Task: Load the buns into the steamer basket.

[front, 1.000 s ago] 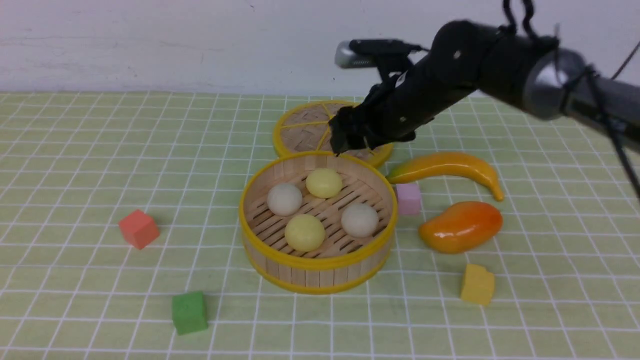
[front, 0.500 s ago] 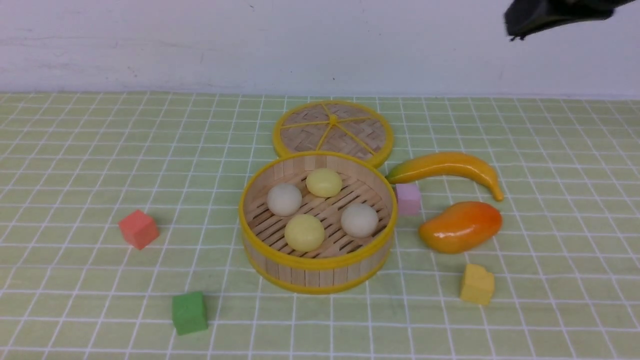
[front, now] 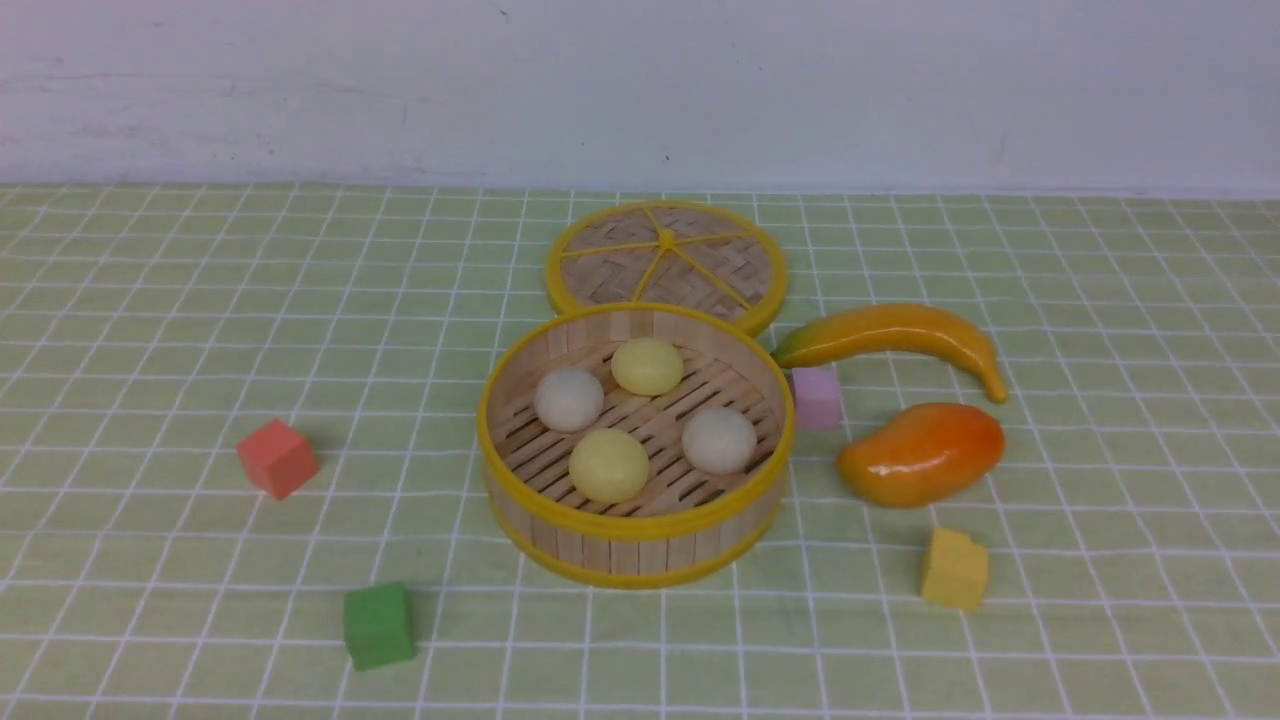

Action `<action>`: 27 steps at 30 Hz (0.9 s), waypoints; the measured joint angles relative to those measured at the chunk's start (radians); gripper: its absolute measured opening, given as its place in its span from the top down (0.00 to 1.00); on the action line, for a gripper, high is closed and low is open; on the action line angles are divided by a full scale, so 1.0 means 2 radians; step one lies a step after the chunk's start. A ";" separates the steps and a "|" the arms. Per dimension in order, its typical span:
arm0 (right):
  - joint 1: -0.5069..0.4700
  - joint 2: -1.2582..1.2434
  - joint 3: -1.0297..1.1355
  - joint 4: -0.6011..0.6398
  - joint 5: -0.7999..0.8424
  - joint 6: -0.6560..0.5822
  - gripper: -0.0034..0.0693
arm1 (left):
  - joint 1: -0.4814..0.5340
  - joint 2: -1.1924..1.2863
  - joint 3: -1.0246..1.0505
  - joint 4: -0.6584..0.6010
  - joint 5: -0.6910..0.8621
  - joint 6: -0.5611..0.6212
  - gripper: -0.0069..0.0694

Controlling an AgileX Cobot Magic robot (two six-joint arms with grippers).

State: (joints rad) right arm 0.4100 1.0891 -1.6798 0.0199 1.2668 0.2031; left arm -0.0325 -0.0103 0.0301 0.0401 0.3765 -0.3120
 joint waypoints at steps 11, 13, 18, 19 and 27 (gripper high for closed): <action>-0.061 -0.066 0.054 -0.034 -0.043 -0.016 0.97 | 0.000 0.000 0.000 0.000 0.000 0.000 0.60; -0.104 -0.121 0.117 -0.039 -0.099 -0.019 0.97 | 0.000 0.000 0.000 0.000 0.000 0.000 0.60; -0.182 -0.261 0.308 -0.061 -0.225 -0.019 0.96 | 0.000 0.000 0.000 0.000 0.000 0.000 0.60; -0.193 -0.295 0.347 -0.068 -0.254 -0.019 0.96 | 0.000 0.000 0.000 0.000 0.000 0.000 0.60; -0.239 -0.524 0.701 -0.069 -0.422 -0.019 0.95 | 0.000 0.000 0.000 0.000 0.000 0.000 0.60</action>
State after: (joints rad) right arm -0.0685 0.0413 -0.2779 -0.1189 0.4224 0.1643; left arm -0.0325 -0.0103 0.0301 0.0401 0.3765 -0.3120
